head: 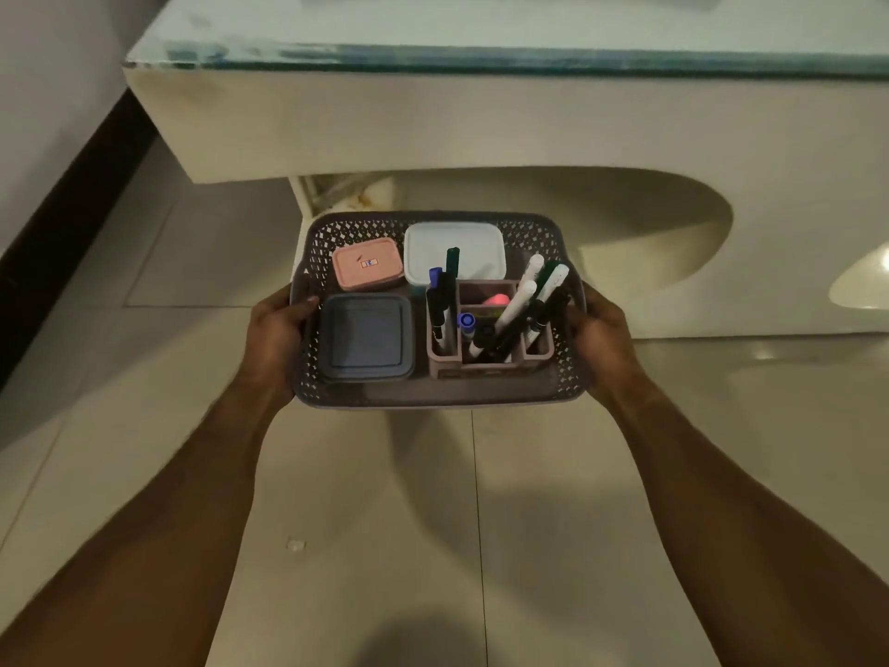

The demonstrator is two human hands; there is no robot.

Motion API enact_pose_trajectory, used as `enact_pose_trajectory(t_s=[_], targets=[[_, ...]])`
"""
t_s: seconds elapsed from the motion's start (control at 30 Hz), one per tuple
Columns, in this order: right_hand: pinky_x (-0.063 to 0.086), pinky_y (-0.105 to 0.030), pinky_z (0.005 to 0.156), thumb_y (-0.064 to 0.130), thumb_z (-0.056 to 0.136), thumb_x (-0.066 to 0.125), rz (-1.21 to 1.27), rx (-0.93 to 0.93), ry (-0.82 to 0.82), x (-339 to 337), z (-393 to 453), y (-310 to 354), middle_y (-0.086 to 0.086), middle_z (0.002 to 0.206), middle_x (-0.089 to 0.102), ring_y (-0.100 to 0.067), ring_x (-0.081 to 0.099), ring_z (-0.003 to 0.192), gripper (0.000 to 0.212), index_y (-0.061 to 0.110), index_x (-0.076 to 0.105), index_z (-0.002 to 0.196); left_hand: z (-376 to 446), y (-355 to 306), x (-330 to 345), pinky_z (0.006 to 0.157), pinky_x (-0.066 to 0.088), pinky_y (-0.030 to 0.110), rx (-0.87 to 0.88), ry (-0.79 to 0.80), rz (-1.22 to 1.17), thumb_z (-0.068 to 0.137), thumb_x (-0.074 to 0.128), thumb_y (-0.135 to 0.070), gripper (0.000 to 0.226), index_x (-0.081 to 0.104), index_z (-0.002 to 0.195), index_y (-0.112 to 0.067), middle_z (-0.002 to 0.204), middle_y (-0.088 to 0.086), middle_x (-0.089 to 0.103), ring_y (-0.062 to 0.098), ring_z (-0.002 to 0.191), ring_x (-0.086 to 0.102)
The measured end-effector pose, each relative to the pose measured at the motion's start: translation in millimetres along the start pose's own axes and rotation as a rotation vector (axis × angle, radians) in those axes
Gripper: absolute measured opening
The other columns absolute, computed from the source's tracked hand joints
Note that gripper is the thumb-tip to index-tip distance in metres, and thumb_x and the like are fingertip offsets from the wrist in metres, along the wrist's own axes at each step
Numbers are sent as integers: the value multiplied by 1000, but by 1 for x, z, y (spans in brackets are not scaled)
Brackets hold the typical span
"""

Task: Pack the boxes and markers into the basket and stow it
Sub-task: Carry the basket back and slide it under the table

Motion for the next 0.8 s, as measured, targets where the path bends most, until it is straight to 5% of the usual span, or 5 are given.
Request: enact_pose_trajectory(t_s=[0.23, 0.43, 0.67, 0.8], targets=[[60, -36, 83, 3, 103, 49, -81, -48, 0, 1, 67, 8, -9, 111, 78, -27, 75, 102, 34, 18, 73, 122, 59, 1, 27, 80, 61, 36, 29, 31, -26, 96, 48, 4, 30, 73, 111, -4, 103, 13, 77, 27, 87, 75], [61, -41, 87, 6, 103, 51, -108, -18, -28, 6, 98, 0, -11, 106, 79, -31, 75, 101, 29, 16, 76, 114, 88, 1, 37, 60, 60, 25, 19, 29, 10, 97, 49, 3, 26, 72, 96, -10, 75, -1, 78, 15, 68, 75], [58, -29, 66, 8, 102, 52, -193, -33, -4, 16, 121, 7, -7, 92, 79, -20, 75, 80, 25, 10, 77, 106, 119, 6, 36, 94, 54, 48, -19, 8, -29, 93, 55, -3, 19, 73, 89, -10, 87, 9, 73, 27, 81, 69], [60, -40, 82, 10, 101, 54, -203, -8, -2, 18, 130, 7, -6, 90, 80, -29, 75, 89, 28, 18, 79, 92, 129, 6, 44, 95, 54, 49, -29, 84, -83, 82, 59, -8, 21, 72, 98, -7, 95, 13, 71, 30, 86, 70]])
Point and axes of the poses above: each hand's wrist, its own z-axis towards the middle knuckle, its own x-axis out of the palm, y = z × x, the point moved 10 cm from there along z, towards the middle knuckle
